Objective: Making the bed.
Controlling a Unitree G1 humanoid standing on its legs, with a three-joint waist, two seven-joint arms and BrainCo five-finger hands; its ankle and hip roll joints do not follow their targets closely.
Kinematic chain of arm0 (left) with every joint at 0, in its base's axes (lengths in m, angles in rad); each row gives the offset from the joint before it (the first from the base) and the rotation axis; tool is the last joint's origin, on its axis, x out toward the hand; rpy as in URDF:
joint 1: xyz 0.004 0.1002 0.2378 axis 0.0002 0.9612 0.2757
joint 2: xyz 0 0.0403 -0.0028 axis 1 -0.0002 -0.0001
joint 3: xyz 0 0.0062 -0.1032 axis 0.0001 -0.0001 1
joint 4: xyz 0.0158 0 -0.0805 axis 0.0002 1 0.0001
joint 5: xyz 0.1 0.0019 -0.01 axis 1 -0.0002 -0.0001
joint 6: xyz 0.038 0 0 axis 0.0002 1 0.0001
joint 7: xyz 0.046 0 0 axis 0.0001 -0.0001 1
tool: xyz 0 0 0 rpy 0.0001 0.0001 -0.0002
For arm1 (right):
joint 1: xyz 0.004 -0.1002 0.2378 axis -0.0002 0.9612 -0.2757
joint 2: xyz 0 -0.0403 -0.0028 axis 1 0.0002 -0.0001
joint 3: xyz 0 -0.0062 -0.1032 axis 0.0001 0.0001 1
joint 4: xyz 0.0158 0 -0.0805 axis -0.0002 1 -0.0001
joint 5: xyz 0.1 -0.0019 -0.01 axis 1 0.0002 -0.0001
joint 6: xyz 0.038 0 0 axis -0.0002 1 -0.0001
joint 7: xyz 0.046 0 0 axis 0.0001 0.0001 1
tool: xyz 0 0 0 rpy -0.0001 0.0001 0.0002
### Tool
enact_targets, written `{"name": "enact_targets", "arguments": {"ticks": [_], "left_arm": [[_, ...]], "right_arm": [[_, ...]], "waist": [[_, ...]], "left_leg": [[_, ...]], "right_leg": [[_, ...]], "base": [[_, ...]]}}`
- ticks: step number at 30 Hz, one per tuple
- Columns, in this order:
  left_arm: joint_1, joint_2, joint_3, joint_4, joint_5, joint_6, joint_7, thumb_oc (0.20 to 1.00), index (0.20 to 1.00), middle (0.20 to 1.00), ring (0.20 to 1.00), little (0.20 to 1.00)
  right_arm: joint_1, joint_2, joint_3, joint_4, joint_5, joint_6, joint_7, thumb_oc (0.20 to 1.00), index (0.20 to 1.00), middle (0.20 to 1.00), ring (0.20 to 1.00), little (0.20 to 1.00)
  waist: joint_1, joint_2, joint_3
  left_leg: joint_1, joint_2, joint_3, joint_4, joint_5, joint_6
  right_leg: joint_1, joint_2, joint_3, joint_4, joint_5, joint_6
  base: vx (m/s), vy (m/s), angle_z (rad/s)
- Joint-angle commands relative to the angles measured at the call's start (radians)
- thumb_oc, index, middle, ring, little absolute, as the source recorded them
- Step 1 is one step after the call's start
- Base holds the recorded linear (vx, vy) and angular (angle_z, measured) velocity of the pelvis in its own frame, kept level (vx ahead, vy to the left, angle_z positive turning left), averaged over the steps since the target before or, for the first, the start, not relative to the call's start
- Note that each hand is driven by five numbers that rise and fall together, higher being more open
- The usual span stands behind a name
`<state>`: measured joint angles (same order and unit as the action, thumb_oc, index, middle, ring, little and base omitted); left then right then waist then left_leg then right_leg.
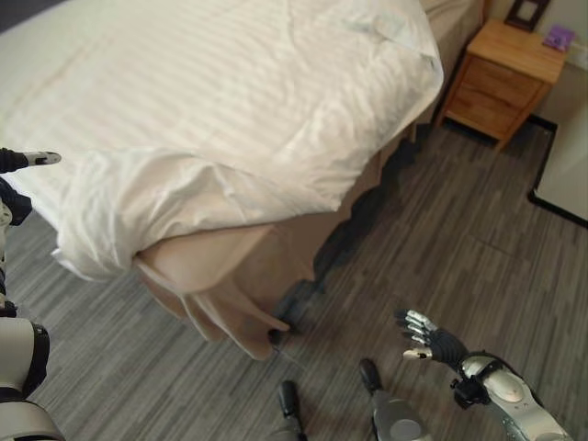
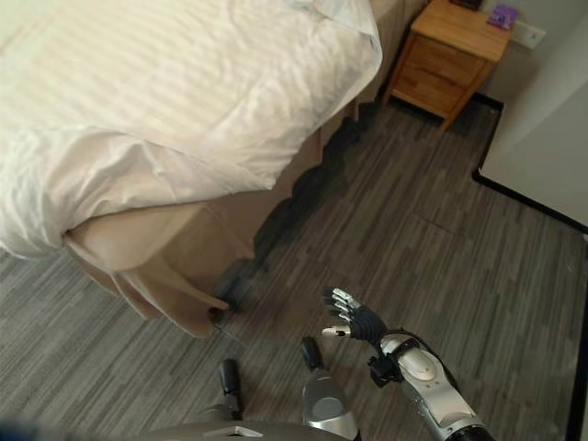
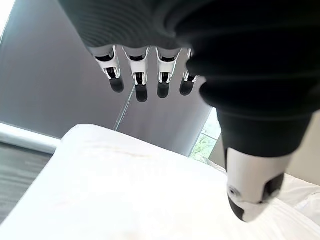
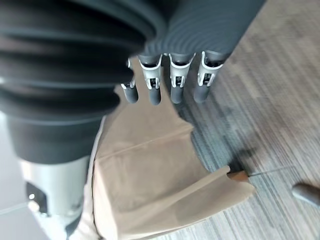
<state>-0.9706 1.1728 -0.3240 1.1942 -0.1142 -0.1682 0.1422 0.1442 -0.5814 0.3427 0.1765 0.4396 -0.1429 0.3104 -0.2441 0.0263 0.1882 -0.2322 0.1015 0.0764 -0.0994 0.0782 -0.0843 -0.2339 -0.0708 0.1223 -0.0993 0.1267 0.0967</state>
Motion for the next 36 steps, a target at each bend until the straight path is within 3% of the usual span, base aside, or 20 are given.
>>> {"name": "enact_targets", "arguments": {"ticks": [1, 8, 16, 19, 26, 27, 28, 32, 36], "left_arm": [[-0.133, 0.02, 0.046, 0.076, -0.14, -0.022, 0.018, 1.0, 1.0, 1.0, 1.0, 1.0], [-0.233, 0.107, 0.018, 0.118, -0.19, -0.022, 0.065, 1.0, 1.0, 1.0, 1.0, 1.0], [-0.305, 0.188, -0.03, 0.156, -0.24, -0.014, 0.083, 1.0, 1.0, 1.0, 1.0, 1.0], [-0.298, 0.163, -0.011, 0.163, -0.311, -0.012, 0.083, 1.0, 1.0, 1.0, 1.0, 1.0], [-0.163, 0.056, 0.167, 0.188, -0.511, -0.01, 0.082, 1.0, 1.0, 1.0, 1.0, 1.0], [-0.135, 0.037, 0.196, 0.186, -0.533, -0.01, 0.081, 0.388, 0.388, 0.388, 0.388, 0.388], [-0.116, 0.019, 0.215, 0.183, -0.555, -0.01, 0.076, 0.2, 0.2, 0.2, 0.2, 0.2], [-0.08, 0.002, 0.213, 0.171, -0.504, 0.001, 0.058, 0.2, 0.2, 0.2, 0.2, 0.2], [-0.143, 0.021, 0.095, 0.154, -0.369, 0.006, 0.023, 0.2, 0.2, 0.2, 0.2, 0.2]], "right_arm": [[-0.064, -0.012, -0.006, -0.022, 0.049, -0.038, -0.01, 1.0, 1.0, 1.0, 1.0, 1.0], [-0.054, 0.008, -0.047, 0.033, 0.132, -0.051, -0.043, 1.0, 1.0, 1.0, 1.0, 1.0], [-0.045, 0.034, -0.096, 0.088, 0.24, -0.081, -0.09, 1.0, 1.0, 1.0, 1.0, 1.0], [-0.05, 0.04, -0.098, 0.088, 0.269, -0.085, -0.104, 1.0, 1.0, 1.0, 1.0, 1.0], [-0.078, 0.06, -0.065, 0.103, 0.281, -0.077, -0.127, 1.0, 1.0, 1.0, 1.0, 1.0], [-0.077, 0.056, -0.064, 0.103, 0.277, -0.073, -0.128, 1.0, 1.0, 1.0, 1.0, 1.0], [-0.077, 0.057, -0.063, 0.11, 0.274, -0.069, -0.128, 1.0, 1.0, 1.0, 1.0, 1.0], [-0.082, 0.04, -0.068, 0.116, 0.269, -0.064, -0.123, 1.0, 1.0, 1.0, 1.0, 1.0], [-0.093, 0.022, -0.071, 0.117, 0.273, -0.062, -0.1, 1.0, 1.0, 1.0, 1.0, 1.0]], "waist": [[0.018, -0.031, 0.04], [-0.01, -0.055, 0.085], [-0.019, -0.055, 0.131], [-0.019, -0.046, 0.15], [-0.007, -0.044, 0.178], [-0.008, -0.043, 0.177], [-0.007, -0.043, 0.175], [-0.011, -0.039, 0.163], [-0.012, -0.034, 0.148]], "left_leg": [[0.069, 0.035, 0.074, 0.012, 0.015, -0.04], [-0.036, 0.06, 0.116, 0.012, 0.021, -0.058], [-0.179, 0.07, 0.116, 0.012, 0.042, -0.07], [-0.227, 0.074, 0.105, 0.012, 0.047, -0.073], [-0.247, 0.069, 0.094, 0.012, 0.041, -0.074], [-0.243, 0.068, 0.094, 0.012, 0.039, -0.074], [-0.24, 0.067, 0.093, 0.012, 0.036, -0.073], [-0.222, 0.064, 0.092, 0.012, 0.029, -0.071], [-0.203, 0.062, 0.086, 0.012, 0.026, -0.069]], "right_leg": [[-0.027, -0.019, -0.018, 0.012, 0.008, 0.053], [-0.16, 0.015, 0.022, 0.012, 0.035, 0.057], [-0.298, 0.032, 0.015, 0.012, 0.059, 0.06], [-0.341, 0.035, 0.009, 0.012, 0.061, 0.056], [-0.364, 0.038, 0.007, 0.012, 0.057, 0.052], [-0.362, 0.037, 0.008, 0.012, 0.055, 0.052], [-0.358, 0.036, 0.007, 0.012, 0.054, 0.051], [-0.343, 0.036, 0.011, 0.012, 0.051, 0.052], [-0.324, 0.036, 0.011, 0.012, 0.051, 0.054]], "base": [[-0.01, -0.017, -0.1], [-0.01, -0.022, -0.19], [-0.03, -0.027, -0.08], [0.0, -0.034, 0.0], [0.01, -0.006, 0.01], [0.0, 0.0, 0.0], [0.0, 0.0, 0.0], [0.0, 0.0, 0.0], [0.0, 0.0, 0.0]]}}
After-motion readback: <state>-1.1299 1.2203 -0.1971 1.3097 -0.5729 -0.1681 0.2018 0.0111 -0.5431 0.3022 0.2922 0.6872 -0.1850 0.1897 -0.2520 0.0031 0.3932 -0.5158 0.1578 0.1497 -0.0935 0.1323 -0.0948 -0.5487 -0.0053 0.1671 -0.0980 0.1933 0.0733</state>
